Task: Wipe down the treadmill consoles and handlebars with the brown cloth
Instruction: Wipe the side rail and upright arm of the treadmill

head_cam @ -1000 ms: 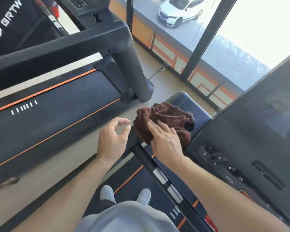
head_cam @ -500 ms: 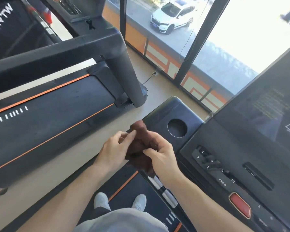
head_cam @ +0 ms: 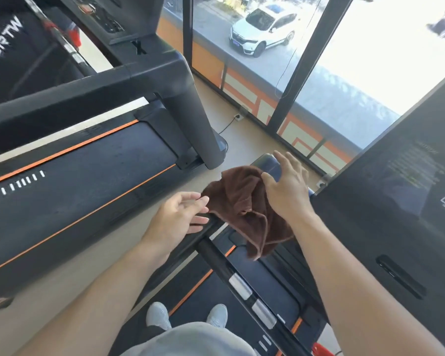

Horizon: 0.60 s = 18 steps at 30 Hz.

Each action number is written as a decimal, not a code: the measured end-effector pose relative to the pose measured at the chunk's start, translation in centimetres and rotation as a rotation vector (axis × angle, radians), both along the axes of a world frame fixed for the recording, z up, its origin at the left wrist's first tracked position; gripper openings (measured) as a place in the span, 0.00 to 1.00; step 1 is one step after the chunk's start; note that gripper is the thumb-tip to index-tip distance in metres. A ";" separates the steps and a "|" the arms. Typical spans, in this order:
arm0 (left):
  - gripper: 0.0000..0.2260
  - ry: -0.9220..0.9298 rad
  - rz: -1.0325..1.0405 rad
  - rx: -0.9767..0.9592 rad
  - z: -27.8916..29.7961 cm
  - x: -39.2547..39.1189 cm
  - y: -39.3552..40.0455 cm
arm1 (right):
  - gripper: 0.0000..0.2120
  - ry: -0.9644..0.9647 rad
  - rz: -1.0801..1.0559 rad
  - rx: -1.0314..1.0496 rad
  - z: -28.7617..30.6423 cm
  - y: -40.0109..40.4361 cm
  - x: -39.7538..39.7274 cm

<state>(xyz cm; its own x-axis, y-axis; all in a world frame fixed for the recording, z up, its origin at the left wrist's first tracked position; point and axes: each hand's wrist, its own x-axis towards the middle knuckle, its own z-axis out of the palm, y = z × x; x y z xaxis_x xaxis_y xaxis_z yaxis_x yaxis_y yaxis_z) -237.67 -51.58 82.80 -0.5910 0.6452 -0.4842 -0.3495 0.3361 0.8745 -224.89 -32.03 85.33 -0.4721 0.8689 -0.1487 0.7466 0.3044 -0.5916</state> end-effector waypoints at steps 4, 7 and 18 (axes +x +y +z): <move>0.07 0.058 0.013 -0.074 -1.2 0.0 -0.9 | 0.32 -0.343 0.202 0.016 -6.0 -1.4 0.3; 0.06 0.083 0.038 -0.109 -1.7 0.0 -1.5 | 0.36 -0.386 0.237 0.141 -9.7 -3.4 -0.2; 0.05 0.245 0.091 -0.206 -1.6 0.1 -1.2 | 0.25 -0.201 0.401 0.374 -10.5 3.1 -3.5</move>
